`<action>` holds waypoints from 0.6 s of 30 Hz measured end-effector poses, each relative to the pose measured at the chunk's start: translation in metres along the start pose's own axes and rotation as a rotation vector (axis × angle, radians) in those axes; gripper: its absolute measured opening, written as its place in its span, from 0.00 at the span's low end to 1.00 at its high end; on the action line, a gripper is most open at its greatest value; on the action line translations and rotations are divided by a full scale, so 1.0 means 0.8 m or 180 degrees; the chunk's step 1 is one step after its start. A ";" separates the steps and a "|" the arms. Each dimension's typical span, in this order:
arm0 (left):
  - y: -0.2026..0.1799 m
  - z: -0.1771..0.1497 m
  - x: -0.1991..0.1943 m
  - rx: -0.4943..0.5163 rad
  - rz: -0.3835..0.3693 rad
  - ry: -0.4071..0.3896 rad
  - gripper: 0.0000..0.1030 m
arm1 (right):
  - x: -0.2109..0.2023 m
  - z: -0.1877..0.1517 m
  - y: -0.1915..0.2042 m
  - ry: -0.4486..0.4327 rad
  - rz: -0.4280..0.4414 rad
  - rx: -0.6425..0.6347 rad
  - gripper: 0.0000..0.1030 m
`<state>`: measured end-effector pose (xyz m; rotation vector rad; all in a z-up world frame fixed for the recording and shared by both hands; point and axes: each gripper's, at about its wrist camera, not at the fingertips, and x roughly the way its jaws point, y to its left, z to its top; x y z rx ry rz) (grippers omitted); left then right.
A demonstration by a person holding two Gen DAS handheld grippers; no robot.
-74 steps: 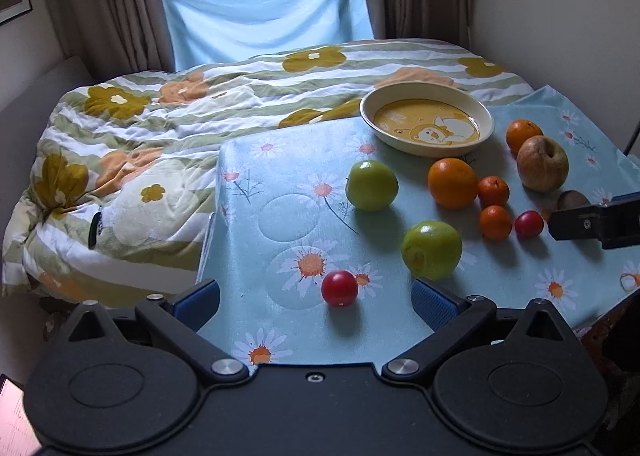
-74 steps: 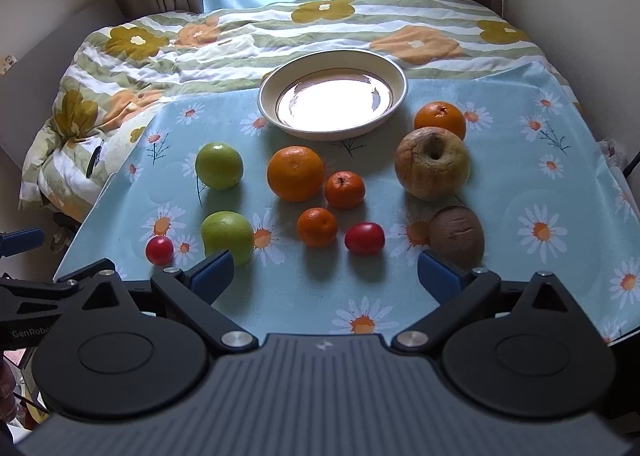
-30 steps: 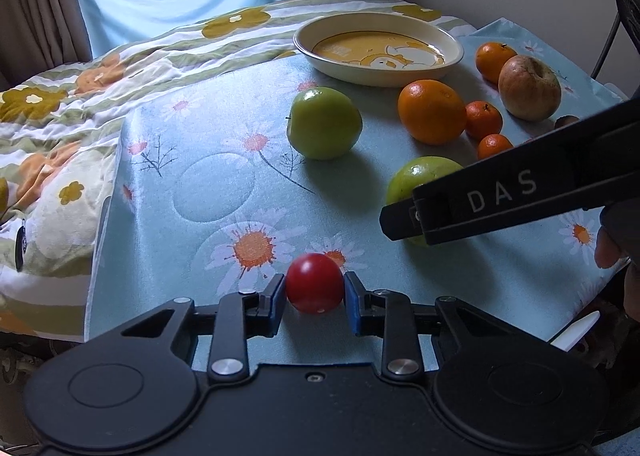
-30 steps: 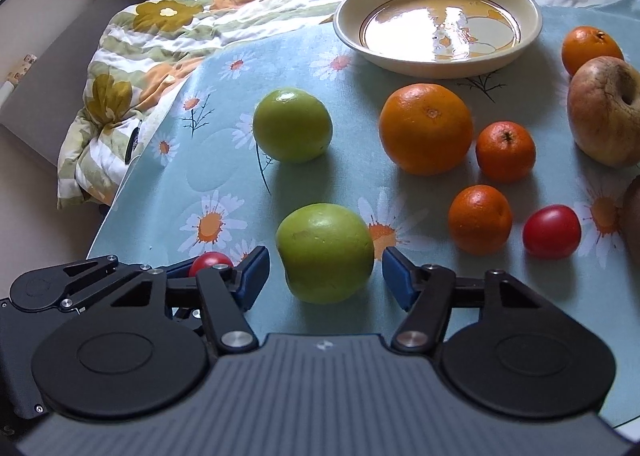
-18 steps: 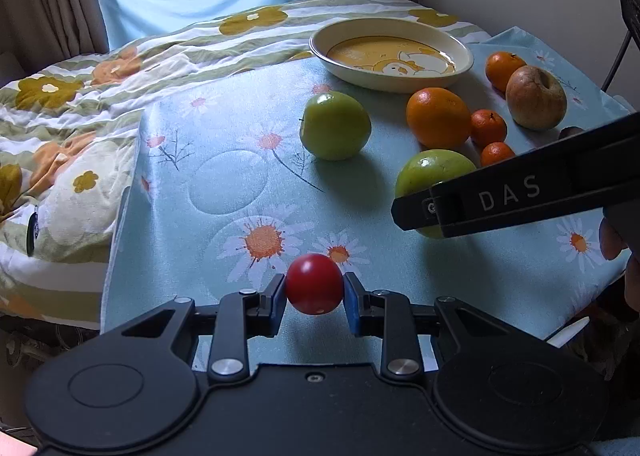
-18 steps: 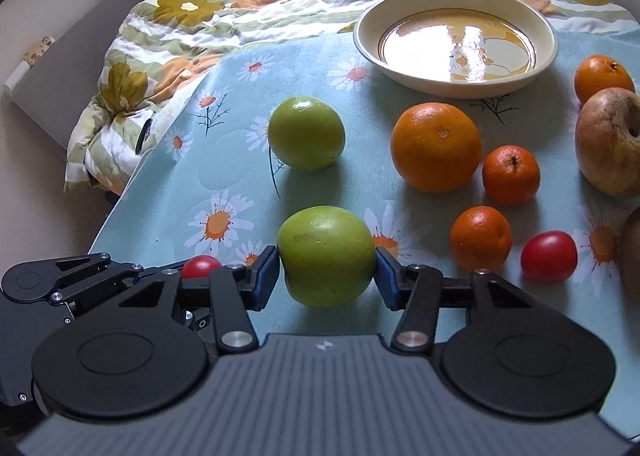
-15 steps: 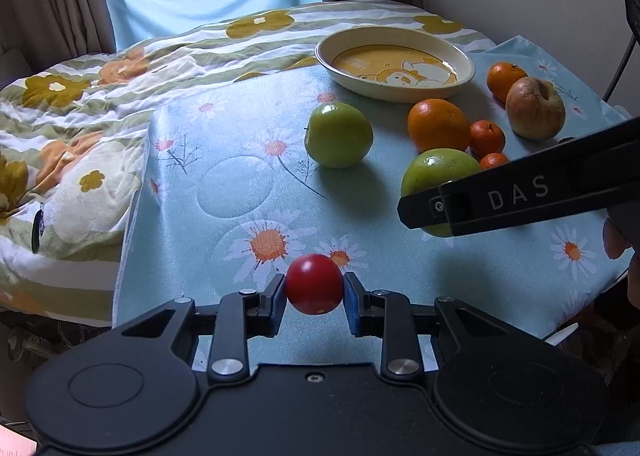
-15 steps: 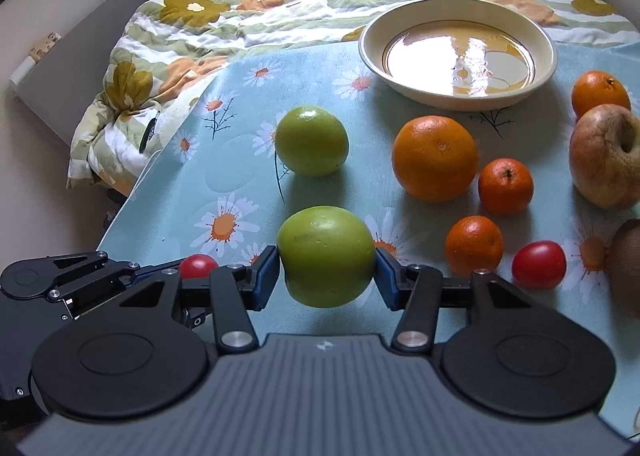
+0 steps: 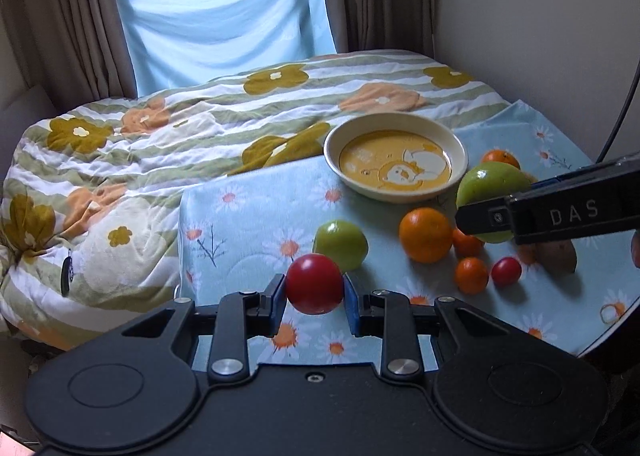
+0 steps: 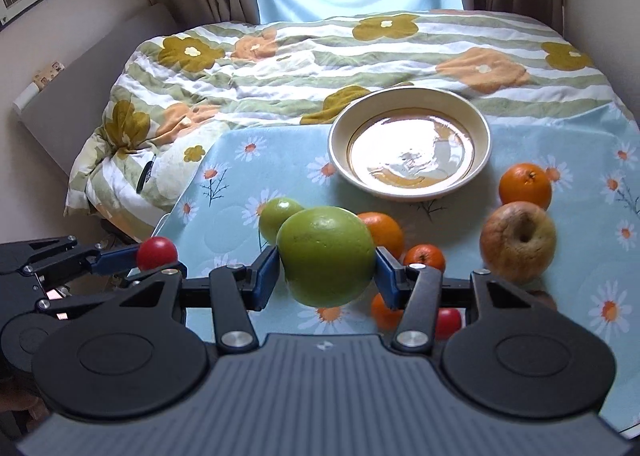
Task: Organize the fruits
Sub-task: 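Carry the tomato and green apple into the white bowl with both tools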
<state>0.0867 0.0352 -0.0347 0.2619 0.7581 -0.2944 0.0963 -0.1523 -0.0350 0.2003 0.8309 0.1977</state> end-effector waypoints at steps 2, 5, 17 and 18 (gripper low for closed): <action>-0.003 0.018 0.004 -0.0043 0.0000 -0.0048 0.32 | -0.003 0.013 -0.012 -0.0020 -0.0011 -0.0025 0.64; -0.013 0.047 0.014 -0.0055 0.0056 -0.0113 0.32 | -0.005 0.033 -0.033 -0.0062 0.0010 -0.0029 0.64; -0.054 0.152 0.108 -0.0182 0.0229 -0.0168 0.32 | 0.044 0.130 -0.136 -0.0076 0.0068 -0.0100 0.64; -0.055 0.157 0.118 -0.0187 0.0236 -0.0161 0.32 | 0.051 0.137 -0.142 -0.0071 0.0065 -0.0127 0.64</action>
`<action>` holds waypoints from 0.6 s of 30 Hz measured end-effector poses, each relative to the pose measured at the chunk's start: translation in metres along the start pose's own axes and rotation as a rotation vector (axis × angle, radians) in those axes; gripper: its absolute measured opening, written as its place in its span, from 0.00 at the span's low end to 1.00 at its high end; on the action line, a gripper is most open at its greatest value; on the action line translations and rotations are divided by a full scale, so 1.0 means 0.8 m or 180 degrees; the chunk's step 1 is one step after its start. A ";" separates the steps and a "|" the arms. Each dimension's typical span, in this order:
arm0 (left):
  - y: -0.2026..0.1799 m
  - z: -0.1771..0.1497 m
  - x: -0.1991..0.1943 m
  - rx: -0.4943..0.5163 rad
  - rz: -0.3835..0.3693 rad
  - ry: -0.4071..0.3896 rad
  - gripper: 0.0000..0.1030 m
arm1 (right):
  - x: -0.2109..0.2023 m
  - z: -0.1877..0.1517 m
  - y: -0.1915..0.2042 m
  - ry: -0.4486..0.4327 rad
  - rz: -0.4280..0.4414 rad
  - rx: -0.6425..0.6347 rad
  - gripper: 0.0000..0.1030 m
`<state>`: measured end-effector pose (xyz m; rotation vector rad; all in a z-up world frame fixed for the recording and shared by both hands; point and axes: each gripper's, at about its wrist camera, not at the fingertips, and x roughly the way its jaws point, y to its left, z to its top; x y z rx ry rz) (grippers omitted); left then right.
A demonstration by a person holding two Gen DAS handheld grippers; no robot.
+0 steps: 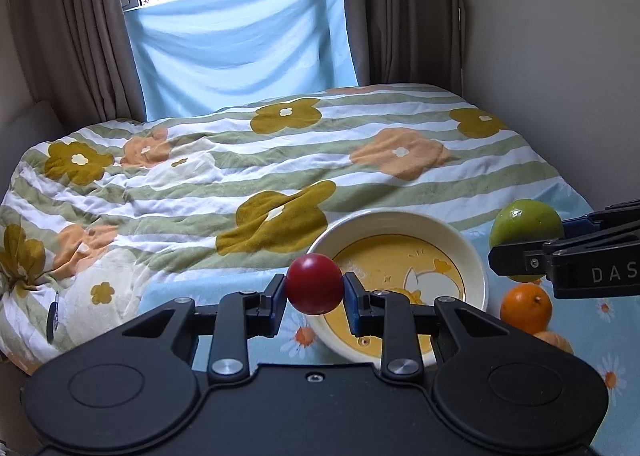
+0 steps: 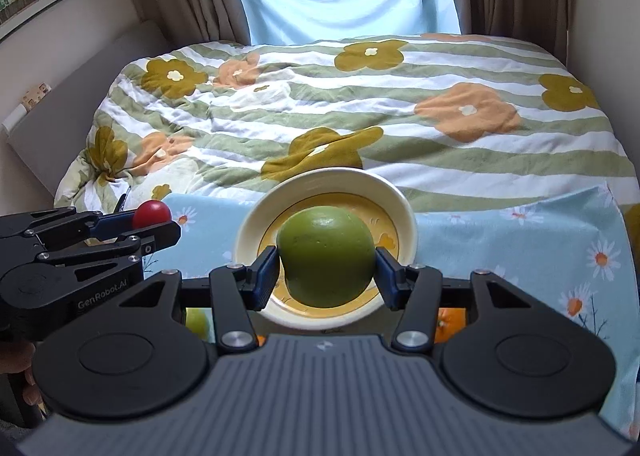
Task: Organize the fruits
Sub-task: 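Carry the tomato and green apple into the white bowl with both tools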
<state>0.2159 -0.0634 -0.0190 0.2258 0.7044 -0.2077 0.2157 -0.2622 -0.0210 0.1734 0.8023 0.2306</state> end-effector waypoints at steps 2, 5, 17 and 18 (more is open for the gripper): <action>-0.005 0.010 0.023 -0.0004 0.0006 0.0039 0.33 | 0.016 0.012 -0.013 0.0010 -0.0002 -0.0030 0.64; -0.012 0.021 0.056 0.0021 0.0008 0.0121 0.33 | 0.041 0.028 -0.030 0.0058 0.0029 -0.0008 0.64; -0.039 0.035 0.180 0.0177 -0.0140 0.0447 0.32 | 0.119 0.059 -0.063 0.0212 -0.0021 0.0047 0.64; -0.042 0.036 0.187 0.0201 -0.0159 0.0462 0.32 | 0.124 0.059 -0.065 0.0230 -0.0033 0.0062 0.64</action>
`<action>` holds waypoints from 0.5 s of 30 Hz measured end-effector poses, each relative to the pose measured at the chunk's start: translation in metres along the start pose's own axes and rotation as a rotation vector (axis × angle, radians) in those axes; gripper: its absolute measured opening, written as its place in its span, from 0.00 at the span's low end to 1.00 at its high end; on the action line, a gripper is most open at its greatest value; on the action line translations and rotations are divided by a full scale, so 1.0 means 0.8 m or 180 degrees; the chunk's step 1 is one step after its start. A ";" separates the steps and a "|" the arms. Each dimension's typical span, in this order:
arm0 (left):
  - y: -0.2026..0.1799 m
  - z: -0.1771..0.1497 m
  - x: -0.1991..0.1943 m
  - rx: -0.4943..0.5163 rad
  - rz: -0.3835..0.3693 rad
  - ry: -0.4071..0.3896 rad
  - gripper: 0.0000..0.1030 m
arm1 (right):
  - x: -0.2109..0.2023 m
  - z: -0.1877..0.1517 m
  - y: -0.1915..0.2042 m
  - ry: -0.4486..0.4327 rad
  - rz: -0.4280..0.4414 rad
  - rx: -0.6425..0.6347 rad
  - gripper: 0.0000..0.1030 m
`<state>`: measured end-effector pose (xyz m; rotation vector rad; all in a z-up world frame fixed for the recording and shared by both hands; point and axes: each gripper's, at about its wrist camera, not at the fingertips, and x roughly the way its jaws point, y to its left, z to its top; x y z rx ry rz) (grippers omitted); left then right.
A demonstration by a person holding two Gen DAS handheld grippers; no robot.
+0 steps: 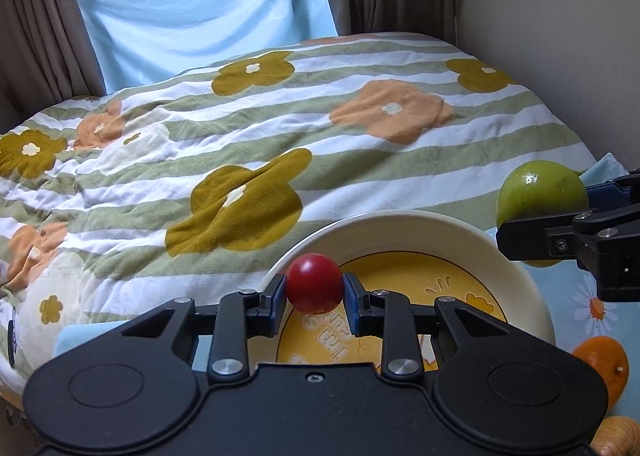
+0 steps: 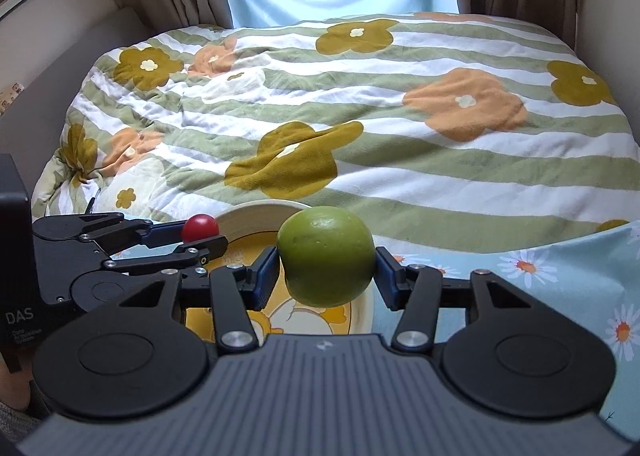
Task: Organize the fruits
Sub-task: 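Carry the tomato and green apple into the white bowl with both tools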
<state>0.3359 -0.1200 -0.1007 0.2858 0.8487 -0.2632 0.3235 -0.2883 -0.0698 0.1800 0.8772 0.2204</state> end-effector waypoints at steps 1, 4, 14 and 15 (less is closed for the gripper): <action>-0.002 0.001 0.004 0.0025 -0.0012 0.0010 0.33 | 0.004 0.001 -0.002 0.0016 -0.0007 0.0015 0.64; -0.012 0.006 0.019 0.0109 -0.0051 0.0054 0.33 | 0.013 0.003 -0.010 0.0046 -0.0023 0.0073 0.64; -0.015 0.004 0.016 0.0281 -0.0025 -0.0097 0.93 | 0.023 0.016 -0.021 0.0062 -0.0068 0.0231 0.64; -0.014 0.003 0.013 0.0304 -0.0001 -0.0099 0.93 | 0.022 0.017 -0.022 0.0057 -0.0069 0.0242 0.64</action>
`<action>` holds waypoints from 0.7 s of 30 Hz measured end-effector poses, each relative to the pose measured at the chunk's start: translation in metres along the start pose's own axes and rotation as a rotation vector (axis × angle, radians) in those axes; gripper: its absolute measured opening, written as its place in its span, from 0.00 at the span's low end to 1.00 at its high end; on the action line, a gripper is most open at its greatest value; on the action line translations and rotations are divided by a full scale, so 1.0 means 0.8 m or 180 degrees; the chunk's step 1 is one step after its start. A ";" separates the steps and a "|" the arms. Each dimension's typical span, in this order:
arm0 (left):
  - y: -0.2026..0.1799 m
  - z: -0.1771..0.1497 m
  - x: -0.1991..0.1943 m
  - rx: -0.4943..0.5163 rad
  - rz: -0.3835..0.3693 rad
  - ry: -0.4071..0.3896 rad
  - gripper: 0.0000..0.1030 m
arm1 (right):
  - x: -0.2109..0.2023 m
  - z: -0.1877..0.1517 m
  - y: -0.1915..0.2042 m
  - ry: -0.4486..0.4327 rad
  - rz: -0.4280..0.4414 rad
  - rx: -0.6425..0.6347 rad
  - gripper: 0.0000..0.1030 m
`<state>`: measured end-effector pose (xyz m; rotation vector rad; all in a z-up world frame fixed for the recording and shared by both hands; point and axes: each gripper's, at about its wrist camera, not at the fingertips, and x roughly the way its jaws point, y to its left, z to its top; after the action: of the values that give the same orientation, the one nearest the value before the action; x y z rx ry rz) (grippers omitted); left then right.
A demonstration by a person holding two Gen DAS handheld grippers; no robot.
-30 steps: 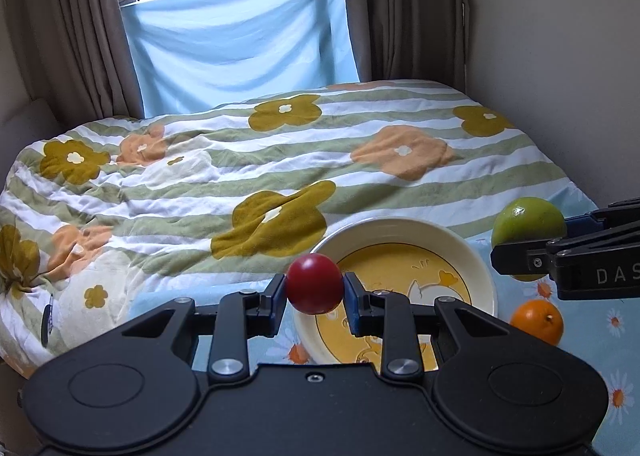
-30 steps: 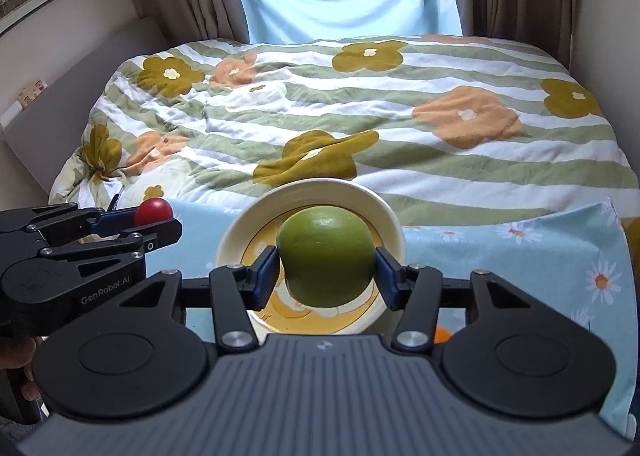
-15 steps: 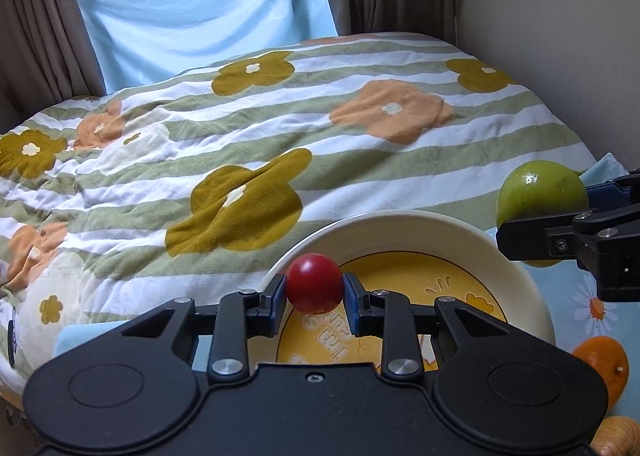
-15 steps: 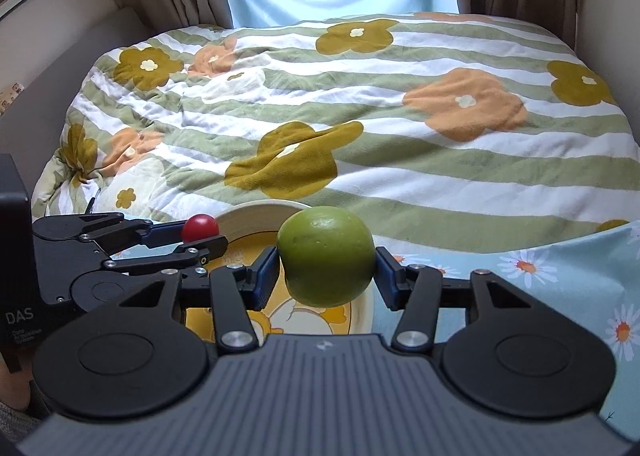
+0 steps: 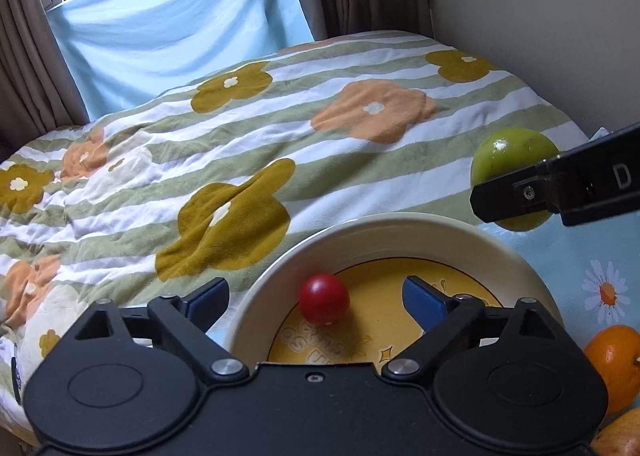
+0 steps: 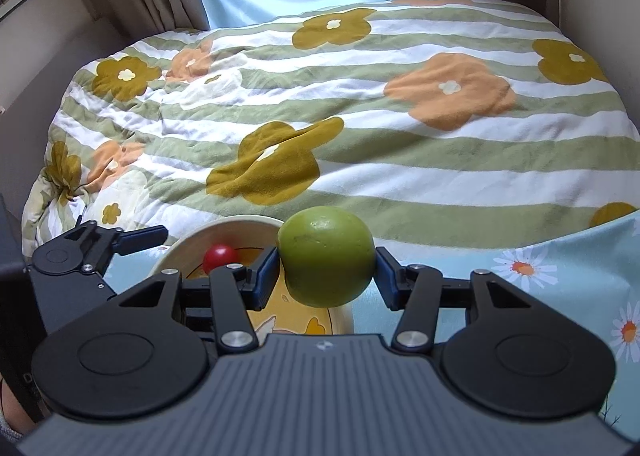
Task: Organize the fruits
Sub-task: 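Carry the tomato and green apple into the white bowl with both tools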
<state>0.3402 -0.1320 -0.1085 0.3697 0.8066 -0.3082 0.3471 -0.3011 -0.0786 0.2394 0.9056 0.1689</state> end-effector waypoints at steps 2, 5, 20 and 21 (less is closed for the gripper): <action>0.006 -0.004 -0.004 -0.0014 0.0011 0.0052 0.93 | -0.001 0.002 0.002 -0.0009 -0.0011 0.0000 0.64; 0.017 -0.015 -0.012 -0.0074 0.0040 0.0109 0.93 | 0.000 0.003 0.007 0.0002 -0.0013 -0.0036 0.64; 0.078 -0.066 -0.077 -0.0392 0.0183 0.0158 0.94 | 0.040 -0.009 0.059 0.0173 0.0015 -0.0329 0.64; 0.080 -0.069 -0.080 -0.0415 0.0185 0.0158 0.94 | 0.043 -0.012 0.062 0.0176 -0.0003 -0.0352 0.64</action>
<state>0.2886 -0.0425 -0.0829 0.2789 0.8584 -0.1915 0.3584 -0.2439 -0.0965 0.1322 0.9481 0.2250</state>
